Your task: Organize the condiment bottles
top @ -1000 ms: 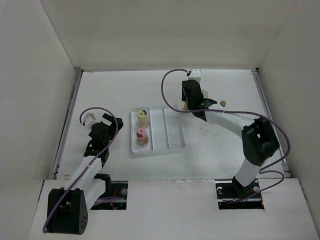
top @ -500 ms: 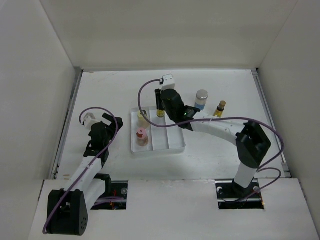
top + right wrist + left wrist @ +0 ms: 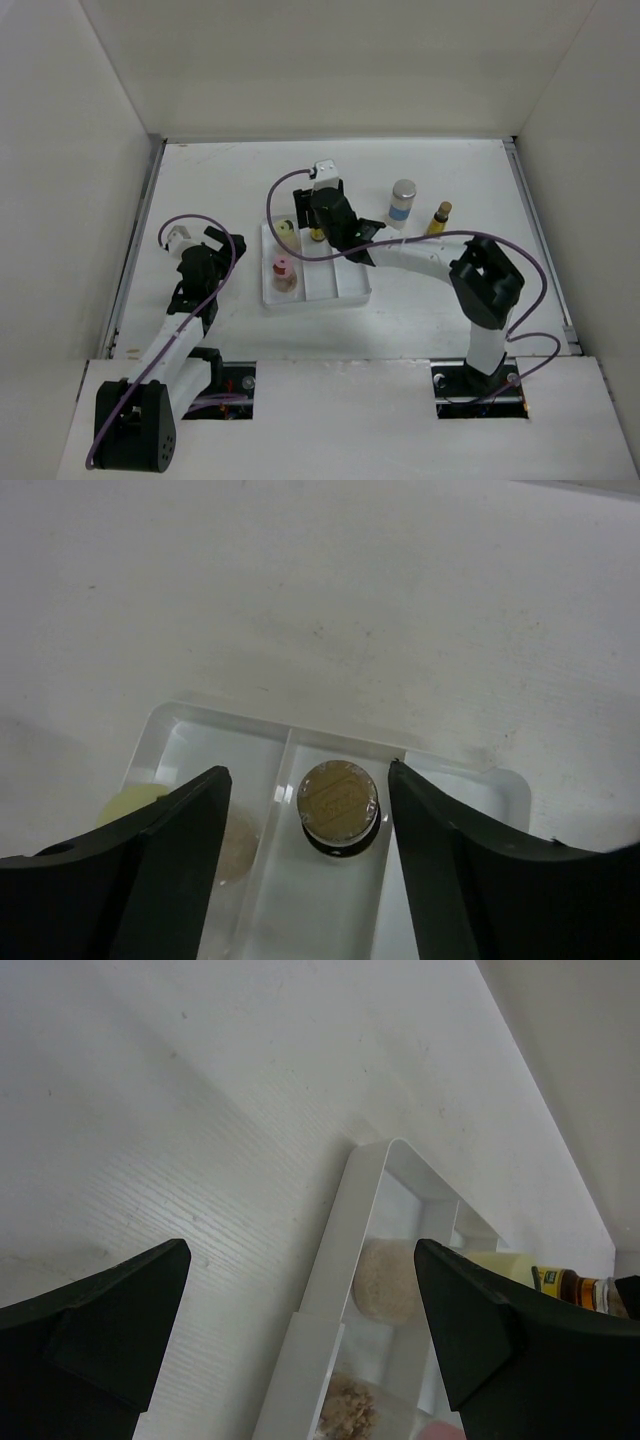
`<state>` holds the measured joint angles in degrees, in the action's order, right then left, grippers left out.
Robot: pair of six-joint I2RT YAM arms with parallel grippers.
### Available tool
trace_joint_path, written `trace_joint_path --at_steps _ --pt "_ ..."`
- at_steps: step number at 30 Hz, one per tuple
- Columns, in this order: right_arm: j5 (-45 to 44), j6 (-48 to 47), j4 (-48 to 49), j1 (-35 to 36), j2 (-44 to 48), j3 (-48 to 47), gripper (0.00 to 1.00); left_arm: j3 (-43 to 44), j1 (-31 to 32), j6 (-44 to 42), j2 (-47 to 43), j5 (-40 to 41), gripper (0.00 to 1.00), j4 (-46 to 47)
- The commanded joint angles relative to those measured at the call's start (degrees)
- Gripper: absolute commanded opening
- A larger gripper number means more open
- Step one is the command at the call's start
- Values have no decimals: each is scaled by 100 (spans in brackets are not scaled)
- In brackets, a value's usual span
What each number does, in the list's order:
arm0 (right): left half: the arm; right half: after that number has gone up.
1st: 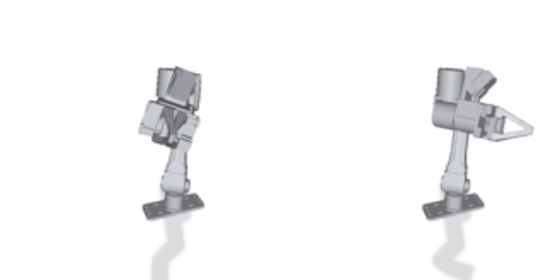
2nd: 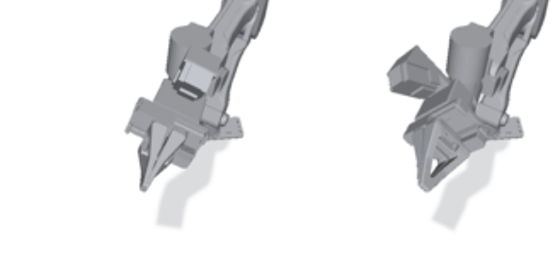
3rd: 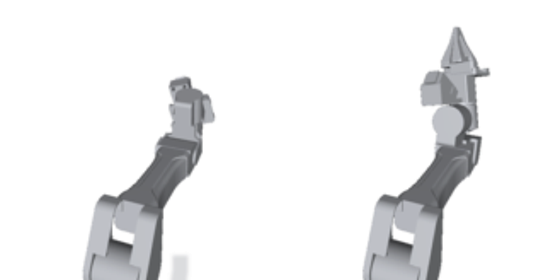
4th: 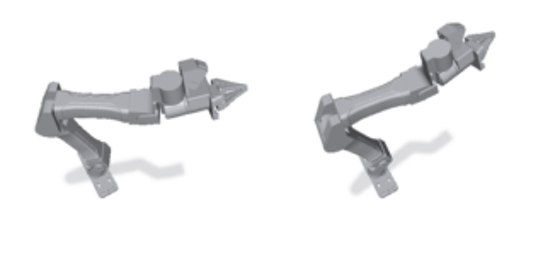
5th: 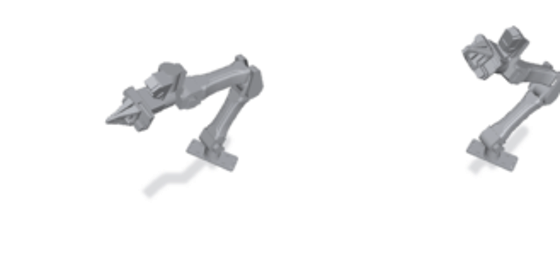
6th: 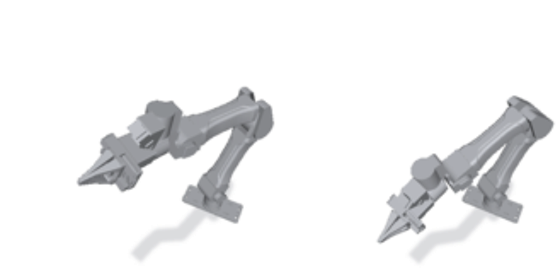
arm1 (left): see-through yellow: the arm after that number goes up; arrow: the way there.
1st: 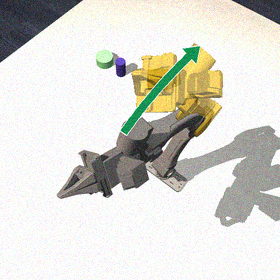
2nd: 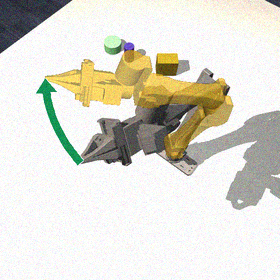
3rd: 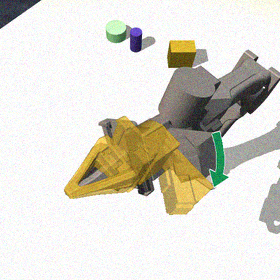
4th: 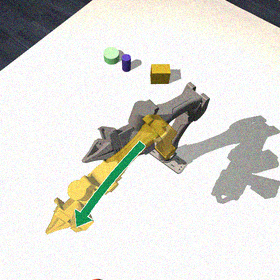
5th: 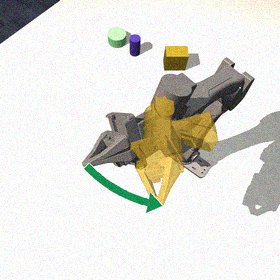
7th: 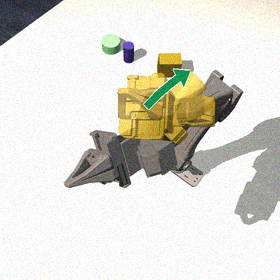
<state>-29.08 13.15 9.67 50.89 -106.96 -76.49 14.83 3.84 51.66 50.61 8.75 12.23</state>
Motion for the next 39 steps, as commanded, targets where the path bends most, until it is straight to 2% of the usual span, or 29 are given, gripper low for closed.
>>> trace_joint_path --at_steps 1,6,9,14,17,21,27,33,35,39 --pt "-150 39 474 92 657 169 75 -24 16 2 -34 4 100 254" --pt "-317 135 518 -179 1912 1028 80 -15 34 -7 -77 -5 100 218" --pt "-685 276 413 -794 2870 1898 80 11 34 2 -34 -31 100 210" --pt "-1581 452 202 -1963 3935 3042 80 -33 78 28 10 4 100 306" --pt "-1698 487 -26 -2526 3946 3254 81 2 113 11 63 -6 100 306" --pt "-1479 575 -361 -2949 3429 3097 81 -24 130 28 45 21 100 316" --pt "-863 742 -185 -3274 2795 2886 69 -42 122 11 -16 39 100 280" --pt "-976 707 -71 -3283 2758 2841 32 -24 95 -7 -34 47 100 245" --pt "-1187 672 -53 -3187 3092 2929 29 29 130 -24 19 47 100 219" --pt "-1311 601 -193 -2372 4154 3113 28 -15 130 -7 80 74 100 280"
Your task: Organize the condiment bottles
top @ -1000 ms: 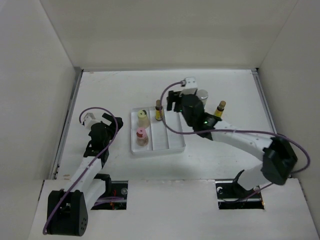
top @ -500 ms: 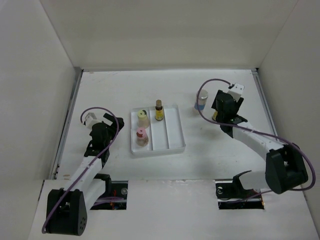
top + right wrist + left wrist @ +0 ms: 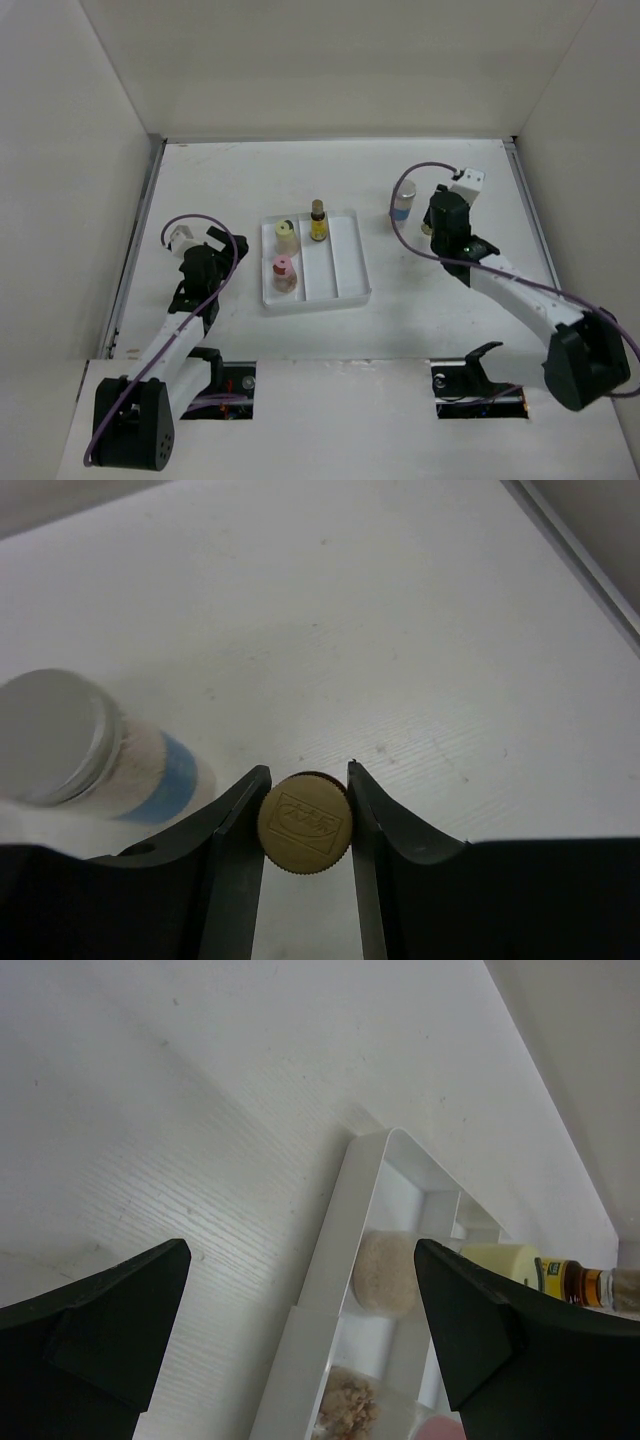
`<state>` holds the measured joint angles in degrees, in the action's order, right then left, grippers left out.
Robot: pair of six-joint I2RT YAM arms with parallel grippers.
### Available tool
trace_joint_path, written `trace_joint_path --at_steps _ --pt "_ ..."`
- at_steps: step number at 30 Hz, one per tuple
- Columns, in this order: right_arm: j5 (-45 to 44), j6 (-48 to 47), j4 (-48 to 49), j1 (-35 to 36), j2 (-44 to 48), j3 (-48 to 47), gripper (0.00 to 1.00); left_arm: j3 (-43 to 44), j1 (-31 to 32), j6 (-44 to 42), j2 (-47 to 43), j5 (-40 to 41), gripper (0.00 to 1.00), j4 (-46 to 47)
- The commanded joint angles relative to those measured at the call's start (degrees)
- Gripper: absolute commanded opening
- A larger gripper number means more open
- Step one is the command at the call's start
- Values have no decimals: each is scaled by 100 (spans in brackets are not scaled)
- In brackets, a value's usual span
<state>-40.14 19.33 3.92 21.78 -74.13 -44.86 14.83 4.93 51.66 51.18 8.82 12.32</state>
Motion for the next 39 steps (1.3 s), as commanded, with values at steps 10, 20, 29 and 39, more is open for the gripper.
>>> trace_joint_path --at_steps 10,20,29,39 --pt "876 168 1030 3001 339 -593 28 81 126 55 33 129 100 210" --pt "1096 -114 1339 3785 -1261 -1358 29 46 162 37 -65 225 100 139" --pt "718 -615 1330 4075 -1974 -1710 54 117 206 -15 68 199 100 201" --pt "657 -545 1401 3708 -869 -1228 88 99 188 2 15 182 100 193"
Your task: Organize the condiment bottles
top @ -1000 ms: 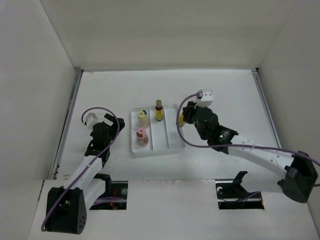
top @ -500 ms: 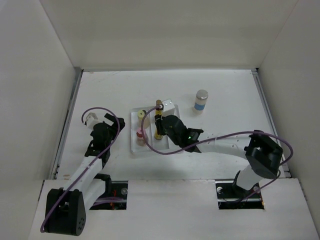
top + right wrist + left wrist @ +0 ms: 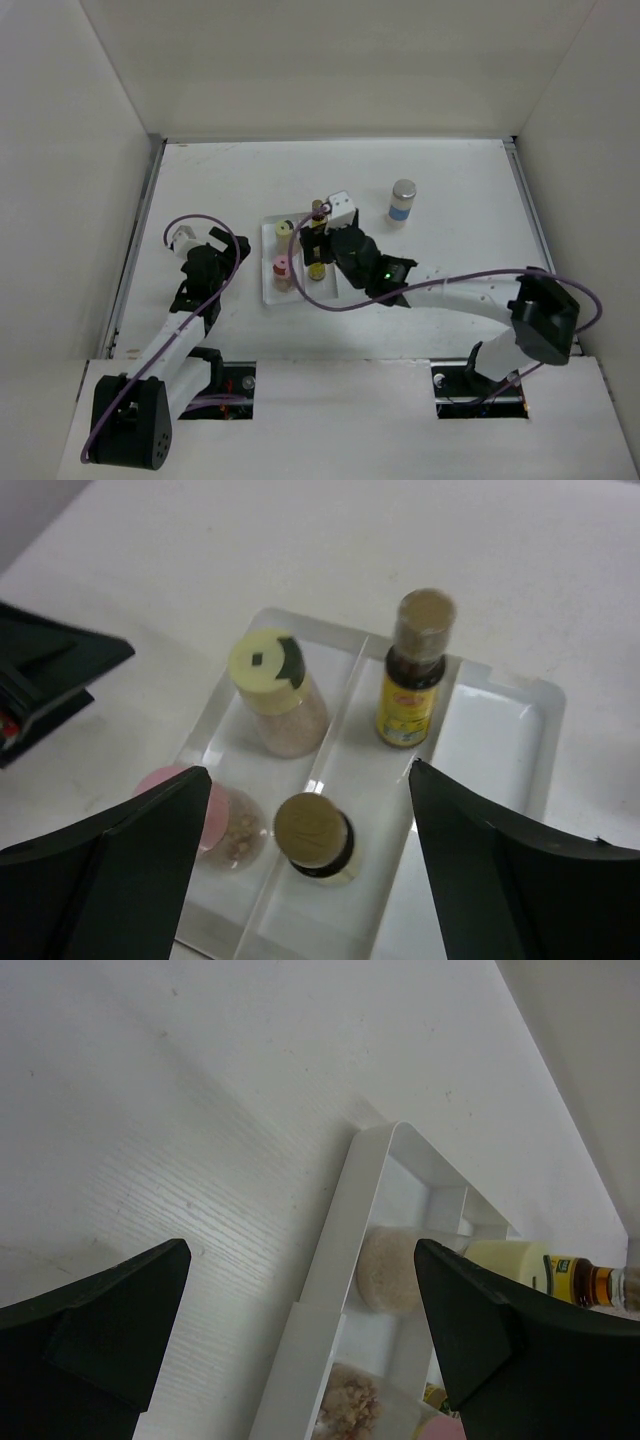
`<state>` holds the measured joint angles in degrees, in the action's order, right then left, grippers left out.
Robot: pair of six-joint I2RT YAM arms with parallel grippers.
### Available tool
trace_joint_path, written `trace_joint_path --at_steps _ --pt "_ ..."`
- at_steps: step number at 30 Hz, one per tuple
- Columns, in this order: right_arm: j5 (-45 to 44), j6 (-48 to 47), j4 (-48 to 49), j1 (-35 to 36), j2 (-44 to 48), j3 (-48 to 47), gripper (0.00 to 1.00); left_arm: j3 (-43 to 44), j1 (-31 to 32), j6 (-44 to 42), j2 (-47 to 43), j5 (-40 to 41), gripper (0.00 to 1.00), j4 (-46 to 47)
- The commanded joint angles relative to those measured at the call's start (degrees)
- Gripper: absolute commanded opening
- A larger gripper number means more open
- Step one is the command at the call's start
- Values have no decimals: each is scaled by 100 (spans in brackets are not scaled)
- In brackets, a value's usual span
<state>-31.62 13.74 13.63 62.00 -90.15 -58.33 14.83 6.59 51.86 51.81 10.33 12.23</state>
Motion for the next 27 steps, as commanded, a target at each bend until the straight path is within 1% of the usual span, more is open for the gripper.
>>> trace_joint_path --at_steps 1,5,8,10,12,15,19,20,21,23,24,25,26,27 --pt "-196 41 430 -542 927 250 89 116 22 -35 -40 22 100 192" --pt "-283 287 351 -1587 1622 716 92 55 39 0 -22 48 100 262" --pt "-380 410 290 -2492 1764 875 95 99 57 -17 83 4 100 271" --pt "-311 393 237 -2994 1546 806 97 55 66 -9 66 39 100 289" --pt "-144 358 70 -3285 1203 595 99 46 75 0 66 48 100 324" --pt "435 165 8 -3505 615 217 100 117 83 -35 101 48 100 289" --pt "692 94 -35 -3638 25 -152 99 72 75 -9 118 66 100 307" --pt "683 77 -53 -3664 -89 -231 97 99 75 -18 119 48 100 272" --pt "648 59 -45 -3673 -186 -284 93 99 66 -35 93 48 100 263" --pt "569 85 -44 -3708 -345 -390 83 47 49 -44 22 75 100 280" --pt "560 85 -53 -3708 -380 -434 75 46 22 -44 13 75 100 263" --pt "534 59 -36 -3682 -389 -443 64 55 13 -44 31 66 100 262" --pt "481 42 -10 -3673 -355 -443 55 72 13 -44 39 40 100 254" --pt "377 33 8 -3673 -241 -399 49 90 13 -44 40 40 100 219"
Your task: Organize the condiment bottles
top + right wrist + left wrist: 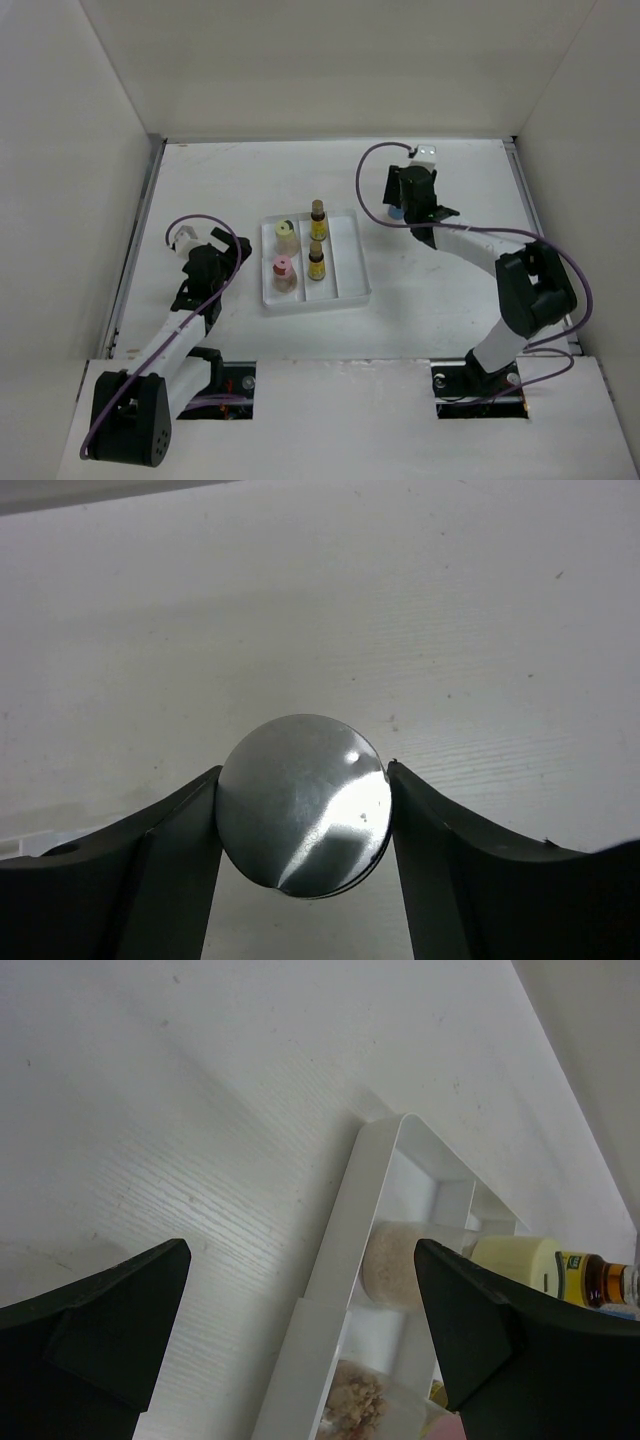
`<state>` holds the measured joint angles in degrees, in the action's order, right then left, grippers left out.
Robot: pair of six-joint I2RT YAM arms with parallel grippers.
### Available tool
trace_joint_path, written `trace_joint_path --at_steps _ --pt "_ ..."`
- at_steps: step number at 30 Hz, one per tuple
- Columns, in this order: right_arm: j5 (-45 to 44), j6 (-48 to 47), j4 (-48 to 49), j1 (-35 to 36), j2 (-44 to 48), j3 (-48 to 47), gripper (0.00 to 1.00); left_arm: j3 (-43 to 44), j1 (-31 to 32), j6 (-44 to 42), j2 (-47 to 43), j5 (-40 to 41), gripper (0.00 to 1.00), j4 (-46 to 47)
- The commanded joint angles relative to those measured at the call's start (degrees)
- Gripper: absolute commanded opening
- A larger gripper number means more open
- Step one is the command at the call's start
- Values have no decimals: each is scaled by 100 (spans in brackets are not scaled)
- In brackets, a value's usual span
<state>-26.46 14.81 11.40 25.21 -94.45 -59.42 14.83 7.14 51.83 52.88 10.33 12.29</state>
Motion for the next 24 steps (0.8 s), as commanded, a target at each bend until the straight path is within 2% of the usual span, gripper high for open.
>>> trace_joint_path --at_steps 1,6,9,15,24 --pt "-253 -48 257 66 373 -220 44 90 -41 -50 -102 66 100 177" --pt "-369 -4 521 830 1604 334 41 90 -42 -51 -77 57 100 168" --pt "-273 92 495 1340 1904 492 42 29 11 -42 -59 92 100 220" --pt "18 286 600 2088 1703 572 42 -6 20 -42 -164 110 100 194" --pt "-184 242 662 2317 1044 615 43 -15 -50 -59 -331 84 100 63"
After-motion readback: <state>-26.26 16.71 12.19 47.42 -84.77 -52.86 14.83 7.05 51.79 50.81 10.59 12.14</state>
